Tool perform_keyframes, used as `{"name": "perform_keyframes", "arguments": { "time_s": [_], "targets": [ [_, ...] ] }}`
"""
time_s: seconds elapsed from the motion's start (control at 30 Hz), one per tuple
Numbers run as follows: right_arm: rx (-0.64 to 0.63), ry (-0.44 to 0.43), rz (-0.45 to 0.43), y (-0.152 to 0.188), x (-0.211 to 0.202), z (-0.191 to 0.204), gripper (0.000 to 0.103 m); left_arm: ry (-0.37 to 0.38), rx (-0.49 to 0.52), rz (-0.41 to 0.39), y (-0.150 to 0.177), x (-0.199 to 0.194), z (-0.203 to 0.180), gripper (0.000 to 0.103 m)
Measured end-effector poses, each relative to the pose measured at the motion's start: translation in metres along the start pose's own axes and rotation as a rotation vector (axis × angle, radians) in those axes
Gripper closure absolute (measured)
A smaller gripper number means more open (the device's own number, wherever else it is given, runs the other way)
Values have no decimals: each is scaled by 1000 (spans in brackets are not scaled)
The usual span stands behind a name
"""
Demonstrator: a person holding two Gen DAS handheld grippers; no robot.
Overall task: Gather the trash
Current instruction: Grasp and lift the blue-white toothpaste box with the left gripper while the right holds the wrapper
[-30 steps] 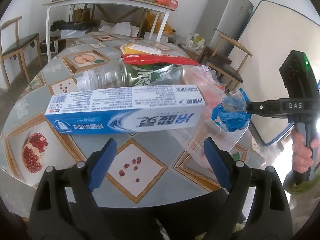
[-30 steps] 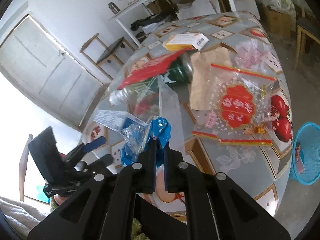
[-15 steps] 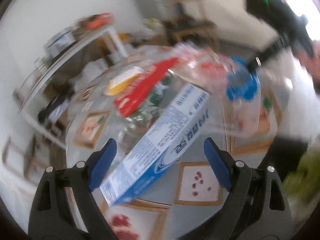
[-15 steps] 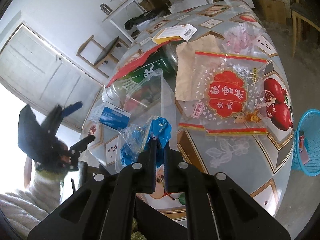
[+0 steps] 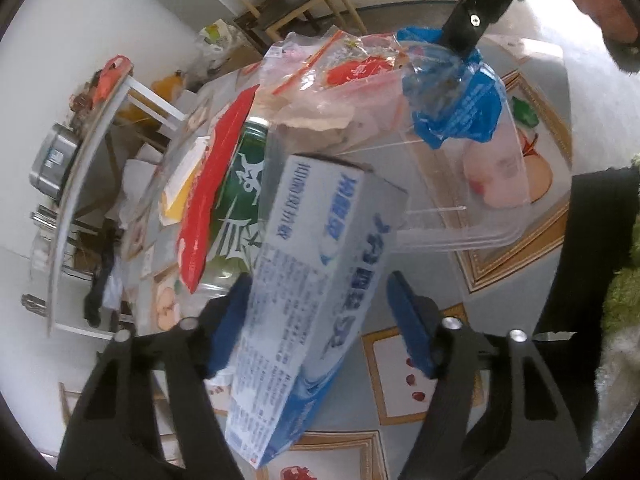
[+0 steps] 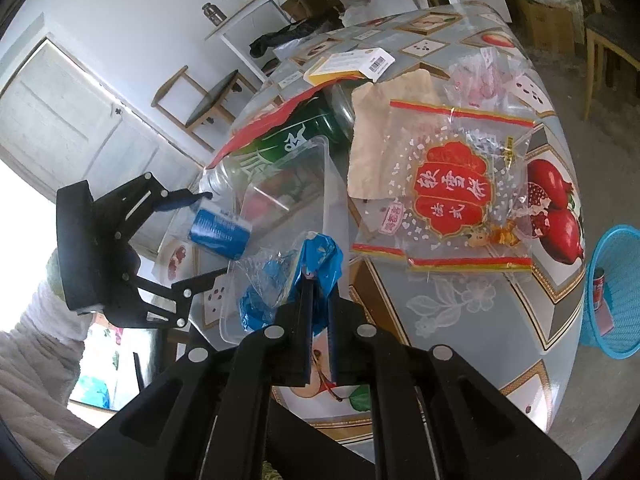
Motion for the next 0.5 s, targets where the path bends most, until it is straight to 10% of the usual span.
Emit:
{"name": "perform_keyframes", "arguments": {
  "time_s": [0.5],
  "targets": [
    [0, 8, -53, -3, -6, -3, 95, -63, -171, -51, 6, -50, 19, 49]
  ]
}}
Point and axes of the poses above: each gripper's, at about its wrist camera, not at the fingertips, and x roughly the way its jaws point, z to its left, y to its underside, the point moved 6 cm from there along x, roughly the way its jaws point, and after that the axes turned 2 degrees about x, right-handed, at the moved point
